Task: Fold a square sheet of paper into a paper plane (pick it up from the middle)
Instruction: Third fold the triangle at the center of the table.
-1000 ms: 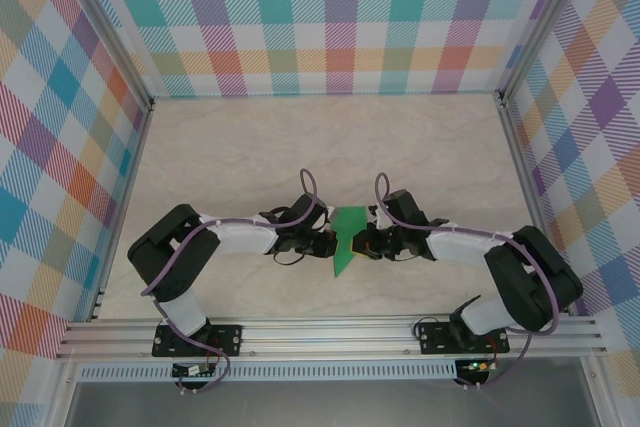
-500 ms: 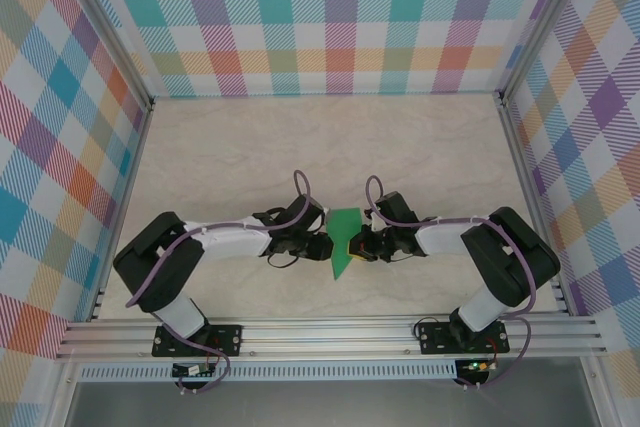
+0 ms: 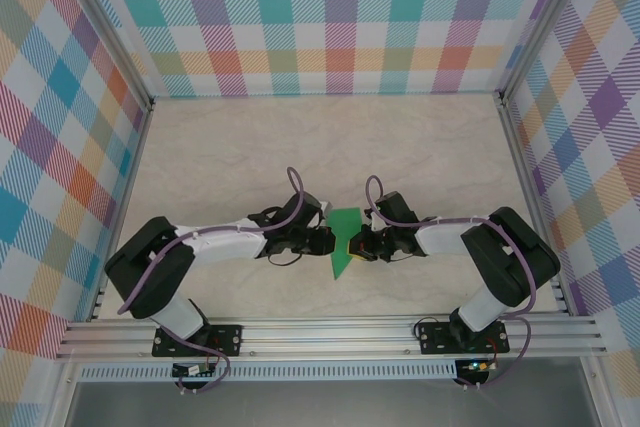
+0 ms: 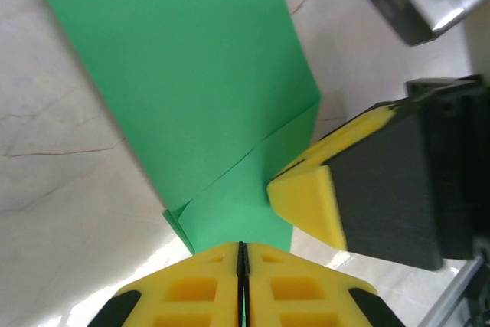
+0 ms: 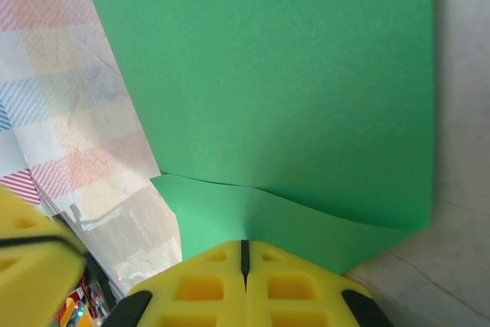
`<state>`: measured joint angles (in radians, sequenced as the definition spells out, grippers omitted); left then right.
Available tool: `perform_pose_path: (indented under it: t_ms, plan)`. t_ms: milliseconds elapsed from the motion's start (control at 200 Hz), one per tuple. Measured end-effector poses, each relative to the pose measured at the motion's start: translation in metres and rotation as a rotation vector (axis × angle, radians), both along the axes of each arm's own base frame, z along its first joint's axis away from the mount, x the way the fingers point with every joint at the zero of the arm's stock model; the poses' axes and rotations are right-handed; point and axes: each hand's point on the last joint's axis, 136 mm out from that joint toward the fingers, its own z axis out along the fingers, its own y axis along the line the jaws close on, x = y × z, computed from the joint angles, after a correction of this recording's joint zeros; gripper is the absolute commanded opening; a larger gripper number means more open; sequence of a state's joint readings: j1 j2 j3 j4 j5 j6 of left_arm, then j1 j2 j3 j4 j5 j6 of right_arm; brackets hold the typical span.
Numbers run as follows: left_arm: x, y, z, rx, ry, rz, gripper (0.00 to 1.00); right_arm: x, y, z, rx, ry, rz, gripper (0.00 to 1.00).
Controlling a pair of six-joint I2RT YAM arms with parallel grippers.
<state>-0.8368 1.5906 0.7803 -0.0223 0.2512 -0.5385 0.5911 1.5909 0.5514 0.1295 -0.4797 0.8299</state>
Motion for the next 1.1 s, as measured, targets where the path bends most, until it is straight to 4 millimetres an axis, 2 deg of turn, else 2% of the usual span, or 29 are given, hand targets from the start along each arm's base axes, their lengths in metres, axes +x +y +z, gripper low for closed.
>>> perform_pose_path:
  t_ms: [255, 510, 655, 820, 1105]
  plan:
    - [-0.003, -0.001, -0.031, 0.038, 0.057, -0.012, 0.07, 0.0, 0.0, 0.0, 0.0, 0.0, 0.0, 0.03]
    - [0.003, -0.007, -0.031, 0.031, 0.045, -0.012, 0.02, 0.0, -0.002, 0.003, -0.005, -0.006, -0.005, 0.04]
    - [0.003, -0.007, -0.032, 0.028, 0.041, -0.011, 0.02, -0.004, 0.004, 0.019, 0.018, -0.043, 0.018, 0.05]
    - [0.004, -0.008, -0.031, 0.02, 0.034, -0.011, 0.01, -0.017, 0.017, 0.035, 0.047, -0.097, 0.068, 0.05]
    - [0.004, -0.008, -0.031, 0.02, 0.034, -0.011, 0.0, -0.048, 0.021, 0.02, 0.025, -0.064, 0.112, 0.04]
